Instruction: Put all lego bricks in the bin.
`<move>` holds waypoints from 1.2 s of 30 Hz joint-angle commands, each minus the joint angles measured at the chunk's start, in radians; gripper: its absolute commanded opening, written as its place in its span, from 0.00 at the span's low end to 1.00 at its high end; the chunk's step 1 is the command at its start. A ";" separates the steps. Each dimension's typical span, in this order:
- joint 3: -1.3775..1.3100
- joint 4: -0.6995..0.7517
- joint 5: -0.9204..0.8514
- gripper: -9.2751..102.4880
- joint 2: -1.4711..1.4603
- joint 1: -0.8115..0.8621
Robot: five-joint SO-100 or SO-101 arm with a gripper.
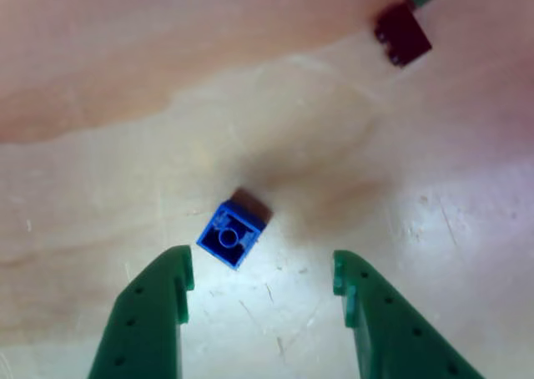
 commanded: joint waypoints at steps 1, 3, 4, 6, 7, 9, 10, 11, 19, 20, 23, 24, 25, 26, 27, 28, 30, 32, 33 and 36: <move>-0.132 0.087 0.069 0.25 -0.060 -0.043; -0.149 0.091 0.104 0.25 -0.107 -0.066; -0.160 0.092 0.115 0.25 -0.140 -0.074; -0.186 0.087 0.141 0.25 -0.207 -0.091; -0.202 0.086 0.156 0.25 -0.241 -0.097; -0.245 0.089 0.181 0.24 -0.310 -0.104; -0.264 0.091 0.193 0.24 -0.336 -0.104; -0.278 0.091 0.198 0.24 -0.356 -0.103; -0.281 0.057 0.232 0.24 -0.390 -0.104; -0.281 0.052 0.232 0.24 -0.397 -0.103; -0.281 0.028 0.250 0.24 -0.431 -0.094; -0.282 0.018 0.259 0.24 -0.443 -0.091; -0.285 0.014 0.265 0.24 -0.456 -0.087; -0.299 0.017 0.276 0.24 -0.465 -0.081; -0.311 0.018 0.282 0.24 -0.476 -0.080; -0.319 0.018 0.287 0.24 -0.488 -0.084; -0.333 0.020 0.301 0.23 -0.503 -0.092; -0.353 0.023 0.313 0.23 -0.520 -0.098; -0.365 0.031 0.313 0.23 -0.532 -0.103; -0.396 0.038 0.302 0.23 -0.558 -0.106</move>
